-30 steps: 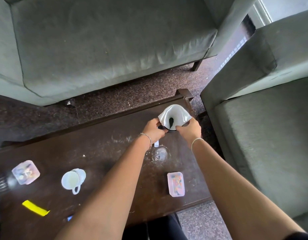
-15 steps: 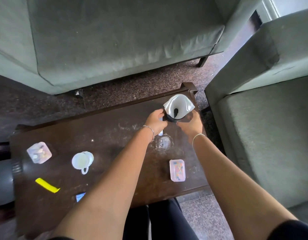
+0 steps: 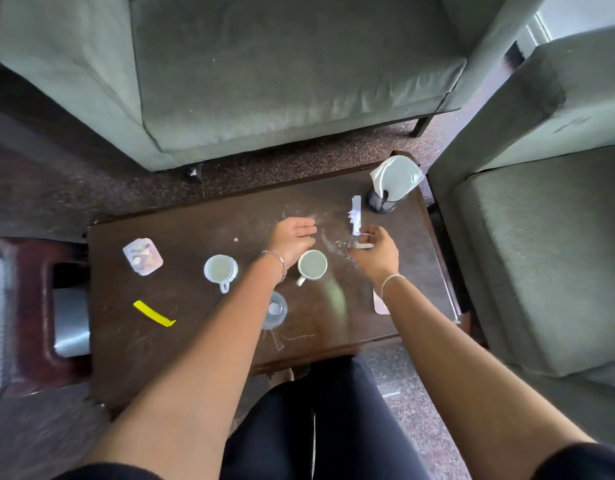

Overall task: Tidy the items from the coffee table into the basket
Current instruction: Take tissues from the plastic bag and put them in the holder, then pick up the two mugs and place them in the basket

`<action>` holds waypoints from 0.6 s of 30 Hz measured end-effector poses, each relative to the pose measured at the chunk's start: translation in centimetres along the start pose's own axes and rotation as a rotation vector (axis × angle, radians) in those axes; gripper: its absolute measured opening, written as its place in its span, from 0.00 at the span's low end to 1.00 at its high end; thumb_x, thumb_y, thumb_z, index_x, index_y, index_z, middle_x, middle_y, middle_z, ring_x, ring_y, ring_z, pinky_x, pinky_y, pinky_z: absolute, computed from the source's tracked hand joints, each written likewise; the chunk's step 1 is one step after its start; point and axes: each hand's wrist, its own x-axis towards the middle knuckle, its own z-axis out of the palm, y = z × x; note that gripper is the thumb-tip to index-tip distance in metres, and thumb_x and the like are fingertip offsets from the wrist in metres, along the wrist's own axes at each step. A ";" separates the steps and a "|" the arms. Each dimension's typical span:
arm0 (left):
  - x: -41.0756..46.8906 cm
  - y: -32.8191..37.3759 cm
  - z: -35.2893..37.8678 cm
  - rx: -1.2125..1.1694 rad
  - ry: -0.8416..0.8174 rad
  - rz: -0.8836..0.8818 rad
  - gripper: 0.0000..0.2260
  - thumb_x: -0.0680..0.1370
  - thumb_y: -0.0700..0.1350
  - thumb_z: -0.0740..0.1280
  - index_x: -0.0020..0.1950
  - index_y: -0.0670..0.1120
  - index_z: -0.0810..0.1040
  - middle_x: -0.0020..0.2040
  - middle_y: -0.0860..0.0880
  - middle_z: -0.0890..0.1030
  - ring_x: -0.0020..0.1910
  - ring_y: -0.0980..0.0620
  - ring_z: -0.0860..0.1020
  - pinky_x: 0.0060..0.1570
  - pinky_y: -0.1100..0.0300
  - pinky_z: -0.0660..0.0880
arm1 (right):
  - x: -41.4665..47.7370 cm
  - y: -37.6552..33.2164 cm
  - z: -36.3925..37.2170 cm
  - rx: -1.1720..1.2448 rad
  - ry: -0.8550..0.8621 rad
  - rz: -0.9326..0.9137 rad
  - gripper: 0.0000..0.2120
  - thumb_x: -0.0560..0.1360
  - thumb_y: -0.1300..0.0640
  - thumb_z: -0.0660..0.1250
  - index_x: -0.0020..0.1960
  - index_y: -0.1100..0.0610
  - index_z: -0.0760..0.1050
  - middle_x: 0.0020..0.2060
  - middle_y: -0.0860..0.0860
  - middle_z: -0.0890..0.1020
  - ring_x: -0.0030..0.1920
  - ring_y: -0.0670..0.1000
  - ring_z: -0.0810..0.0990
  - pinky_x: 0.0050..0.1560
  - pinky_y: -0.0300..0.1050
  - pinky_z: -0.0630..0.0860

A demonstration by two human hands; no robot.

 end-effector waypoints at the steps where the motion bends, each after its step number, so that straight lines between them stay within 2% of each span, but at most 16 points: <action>1: -0.7 -0.9 -1.4 0.010 0.022 0.002 0.18 0.74 0.28 0.65 0.64 0.36 0.74 0.61 0.38 0.79 0.61 0.43 0.78 0.56 0.56 0.75 | -1.1 0.0 0.8 -0.005 -0.014 -0.008 0.17 0.67 0.59 0.72 0.55 0.52 0.74 0.40 0.43 0.80 0.44 0.50 0.81 0.49 0.46 0.79; 3: -2.1 -3.0 -4.2 0.039 0.066 0.002 0.17 0.74 0.30 0.65 0.63 0.38 0.76 0.59 0.40 0.80 0.59 0.45 0.79 0.59 0.55 0.75 | -3.3 0.3 2.5 -0.027 -0.048 -0.032 0.17 0.67 0.61 0.72 0.54 0.54 0.75 0.41 0.46 0.81 0.45 0.52 0.82 0.51 0.48 0.79; 5: -3.5 -5.4 -6.6 0.077 0.126 0.007 0.15 0.74 0.31 0.65 0.60 0.40 0.77 0.57 0.41 0.82 0.56 0.47 0.80 0.58 0.56 0.76 | -5.5 0.8 4.4 -0.061 -0.083 -0.054 0.18 0.66 0.61 0.73 0.55 0.55 0.75 0.42 0.47 0.81 0.46 0.52 0.82 0.52 0.46 0.78; 9: -5.7 -9.9 -9.9 0.232 0.191 0.039 0.12 0.72 0.36 0.69 0.53 0.48 0.79 0.52 0.47 0.84 0.44 0.56 0.79 0.45 0.72 0.73 | -9.0 2.4 8.1 -0.128 -0.113 -0.082 0.15 0.67 0.59 0.72 0.52 0.52 0.76 0.44 0.48 0.83 0.45 0.51 0.82 0.50 0.43 0.77; 10: -6.1 -11.0 -10.3 0.276 0.182 0.043 0.12 0.71 0.39 0.71 0.53 0.48 0.79 0.53 0.48 0.83 0.43 0.56 0.79 0.44 0.71 0.72 | -9.7 2.9 8.9 -0.143 -0.130 -0.084 0.15 0.66 0.59 0.72 0.52 0.52 0.76 0.44 0.47 0.83 0.44 0.50 0.82 0.50 0.44 0.77; 13: -6.5 -14.0 -10.8 0.409 0.124 0.064 0.24 0.68 0.45 0.76 0.62 0.49 0.75 0.58 0.50 0.80 0.49 0.53 0.78 0.50 0.63 0.74 | -10.8 4.0 11.2 -0.222 -0.225 -0.078 0.26 0.63 0.57 0.76 0.60 0.54 0.75 0.53 0.49 0.81 0.51 0.51 0.80 0.56 0.49 0.77; 15: -6.3 -15.3 -10.5 0.511 0.056 0.099 0.34 0.66 0.46 0.78 0.70 0.49 0.69 0.65 0.49 0.75 0.59 0.51 0.76 0.60 0.56 0.74 | -11.1 4.5 12.2 -0.312 -0.283 -0.108 0.31 0.63 0.56 0.77 0.64 0.54 0.72 0.57 0.51 0.79 0.55 0.53 0.80 0.58 0.49 0.76; 16: -6.1 -15.8 -10.2 0.560 0.031 0.121 0.37 0.66 0.46 0.78 0.72 0.48 0.66 0.69 0.48 0.73 0.64 0.49 0.74 0.64 0.54 0.71 | -11.2 4.7 12.6 -0.341 -0.302 -0.132 0.32 0.63 0.55 0.77 0.65 0.53 0.71 0.57 0.53 0.79 0.54 0.54 0.80 0.57 0.48 0.77; 18: -5.7 -16.8 -9.6 0.637 -0.003 0.165 0.42 0.66 0.47 0.78 0.75 0.47 0.61 0.73 0.47 0.68 0.72 0.49 0.66 0.70 0.57 0.64 | -11.2 5.0 13.3 -0.393 -0.317 -0.163 0.32 0.65 0.53 0.75 0.67 0.52 0.69 0.59 0.54 0.78 0.55 0.56 0.80 0.56 0.47 0.75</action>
